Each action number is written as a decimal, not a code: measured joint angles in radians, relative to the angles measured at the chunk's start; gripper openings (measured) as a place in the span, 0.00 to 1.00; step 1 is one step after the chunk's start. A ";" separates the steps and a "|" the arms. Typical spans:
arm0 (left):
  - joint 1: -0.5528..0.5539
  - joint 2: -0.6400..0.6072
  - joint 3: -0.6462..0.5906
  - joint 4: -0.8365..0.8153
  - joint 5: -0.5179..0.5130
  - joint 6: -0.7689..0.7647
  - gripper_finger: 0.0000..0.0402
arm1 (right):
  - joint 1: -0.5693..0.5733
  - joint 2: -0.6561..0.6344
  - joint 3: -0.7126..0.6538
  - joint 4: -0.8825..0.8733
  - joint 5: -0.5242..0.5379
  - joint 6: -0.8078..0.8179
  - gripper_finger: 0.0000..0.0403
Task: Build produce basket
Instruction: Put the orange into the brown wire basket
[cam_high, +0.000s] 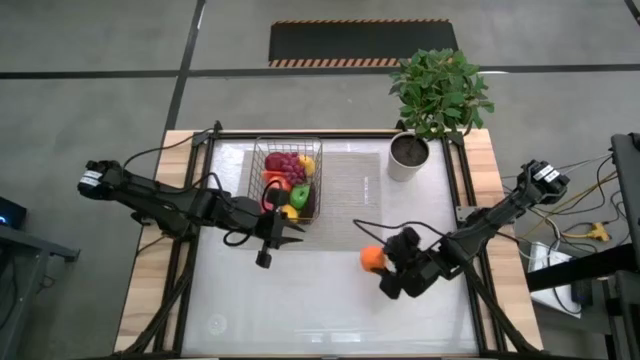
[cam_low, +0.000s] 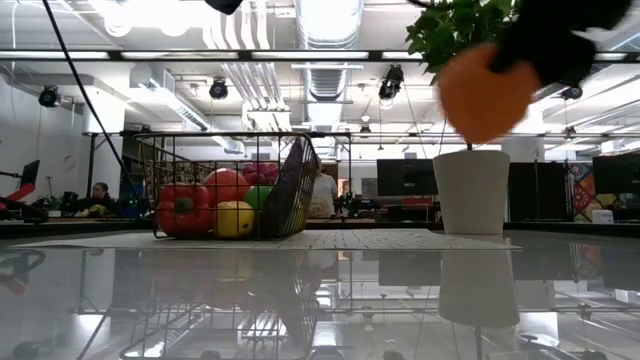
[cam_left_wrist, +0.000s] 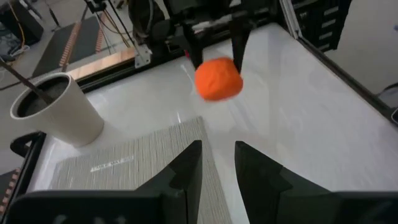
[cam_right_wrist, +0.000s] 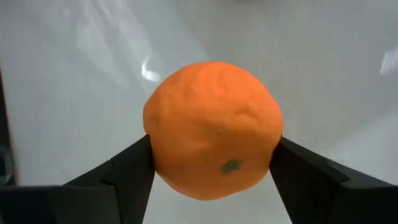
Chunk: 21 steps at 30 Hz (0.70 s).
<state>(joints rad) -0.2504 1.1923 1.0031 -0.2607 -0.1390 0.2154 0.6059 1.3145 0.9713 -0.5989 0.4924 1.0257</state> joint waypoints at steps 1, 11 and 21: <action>0.000 0.000 0.000 0.008 0.000 -0.001 0.19 | -0.010 0.005 0.000 0.039 0.035 -0.062 0.67; 0.000 -0.007 -0.002 0.013 -0.114 -0.034 0.19 | -0.183 0.051 0.041 0.361 0.117 -0.576 0.67; -0.001 -0.089 -0.084 0.025 -0.167 -0.048 0.19 | -0.331 0.140 0.249 0.365 -0.055 -0.843 0.67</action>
<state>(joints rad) -0.2516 1.1031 0.9196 -0.2356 -0.3056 0.1675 0.2746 1.4546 1.2205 -0.2342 0.4370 0.1829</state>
